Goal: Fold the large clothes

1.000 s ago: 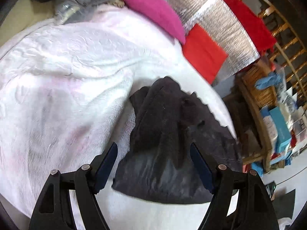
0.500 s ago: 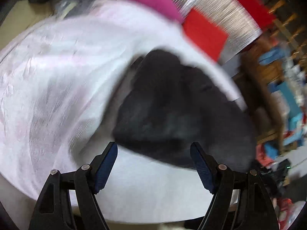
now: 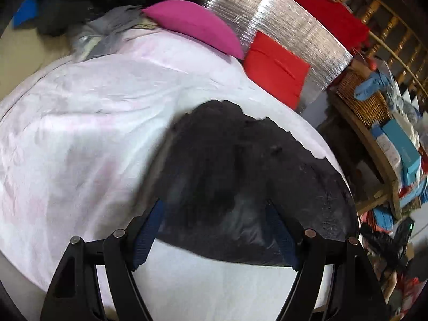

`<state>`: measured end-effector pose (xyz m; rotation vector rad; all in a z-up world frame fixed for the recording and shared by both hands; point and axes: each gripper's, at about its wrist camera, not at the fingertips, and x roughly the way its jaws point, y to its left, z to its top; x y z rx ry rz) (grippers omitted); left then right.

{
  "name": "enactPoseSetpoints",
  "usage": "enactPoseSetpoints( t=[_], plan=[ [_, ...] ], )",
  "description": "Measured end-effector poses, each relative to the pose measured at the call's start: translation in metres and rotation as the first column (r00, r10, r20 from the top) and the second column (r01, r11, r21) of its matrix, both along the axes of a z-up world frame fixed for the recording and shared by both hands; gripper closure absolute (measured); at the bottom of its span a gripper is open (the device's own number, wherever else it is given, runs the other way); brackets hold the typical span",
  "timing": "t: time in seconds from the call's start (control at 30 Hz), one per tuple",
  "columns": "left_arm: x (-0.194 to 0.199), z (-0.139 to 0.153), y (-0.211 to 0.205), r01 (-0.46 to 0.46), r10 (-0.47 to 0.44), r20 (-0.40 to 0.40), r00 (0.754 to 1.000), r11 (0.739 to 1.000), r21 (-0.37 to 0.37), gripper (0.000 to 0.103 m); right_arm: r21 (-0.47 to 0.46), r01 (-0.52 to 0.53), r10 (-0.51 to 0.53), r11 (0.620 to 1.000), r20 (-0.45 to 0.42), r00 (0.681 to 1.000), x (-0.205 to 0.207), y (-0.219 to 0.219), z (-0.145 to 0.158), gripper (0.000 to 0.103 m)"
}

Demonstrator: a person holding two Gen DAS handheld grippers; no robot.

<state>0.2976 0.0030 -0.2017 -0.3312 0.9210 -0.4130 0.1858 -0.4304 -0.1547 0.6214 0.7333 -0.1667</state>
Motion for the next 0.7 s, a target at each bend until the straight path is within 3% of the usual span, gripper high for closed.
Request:
enactPoseSetpoints(
  t=[0.1,0.2,0.27,0.4,0.5,0.7],
  plan=[
    [0.008,-0.012,-0.019,0.011,-0.007,-0.035,0.999,0.993,0.12,0.024,0.022,0.031,-0.031,0.999,-0.023,0.999,0.018,-0.012,-0.007,0.065],
    [0.014,-0.027,-0.046,0.038,-0.023,-0.055,0.998,0.961,0.275,0.022,0.063,0.068,-0.062,0.996,-0.091,0.994,0.036,-0.023,-0.025,0.064],
    [0.01,-0.031,-0.053,0.044,-0.032,-0.041,0.999,0.944,0.326,0.017,0.1,0.085,-0.074,0.991,-0.106,0.992,0.037,-0.026,-0.033,0.064],
    [0.004,-0.026,-0.052,0.042,-0.035,-0.028,0.999,0.946,0.32,0.017,0.057,0.086,-0.081,0.995,-0.091,0.993,0.022,-0.02,-0.022,0.064],
    [-0.012,-0.009,-0.042,0.038,-0.05,0.039,0.998,0.961,0.274,0.017,0.02,0.062,-0.061,0.998,-0.042,0.997,0.017,-0.008,-0.01,0.064],
    [-0.024,-0.01,-0.066,0.049,-0.085,0.083,0.993,0.927,0.372,0.017,-0.063,-0.116,0.118,0.991,0.024,0.993,0.016,0.05,0.006,0.064]
  ],
)
